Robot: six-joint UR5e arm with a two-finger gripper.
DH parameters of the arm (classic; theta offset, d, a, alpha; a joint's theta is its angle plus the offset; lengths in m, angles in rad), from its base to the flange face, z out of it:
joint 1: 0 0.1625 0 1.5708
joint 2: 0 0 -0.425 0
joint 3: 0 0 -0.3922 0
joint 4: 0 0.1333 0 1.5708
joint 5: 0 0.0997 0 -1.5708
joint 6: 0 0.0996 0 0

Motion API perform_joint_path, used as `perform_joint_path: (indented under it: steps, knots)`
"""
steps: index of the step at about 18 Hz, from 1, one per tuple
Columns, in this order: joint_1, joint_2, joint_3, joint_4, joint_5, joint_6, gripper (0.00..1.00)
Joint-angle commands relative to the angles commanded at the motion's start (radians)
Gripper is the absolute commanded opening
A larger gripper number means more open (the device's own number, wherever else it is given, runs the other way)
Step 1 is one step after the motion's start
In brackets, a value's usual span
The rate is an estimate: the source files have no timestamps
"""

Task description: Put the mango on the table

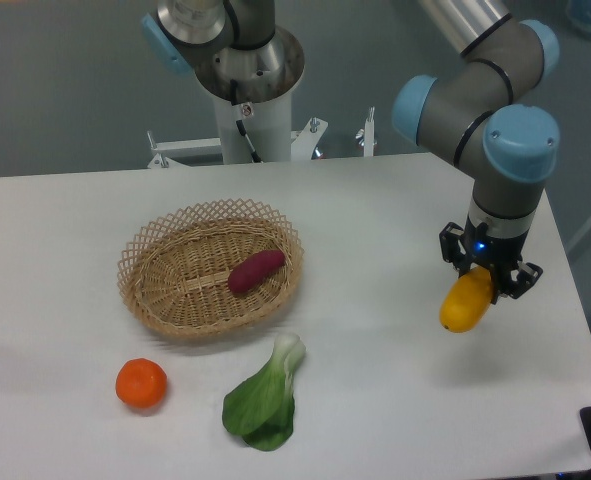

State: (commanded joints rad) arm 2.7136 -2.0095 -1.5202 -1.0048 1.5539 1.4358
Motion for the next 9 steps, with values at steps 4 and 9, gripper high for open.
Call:
perform_joint_path:
  steps: [4, 9]
  knots:
    - [-0.002, 0.002, -0.003, 0.006, 0.0, 0.0, 0.36]
    - [-0.005, 0.002, -0.005, 0.005, 0.002, -0.003, 0.37]
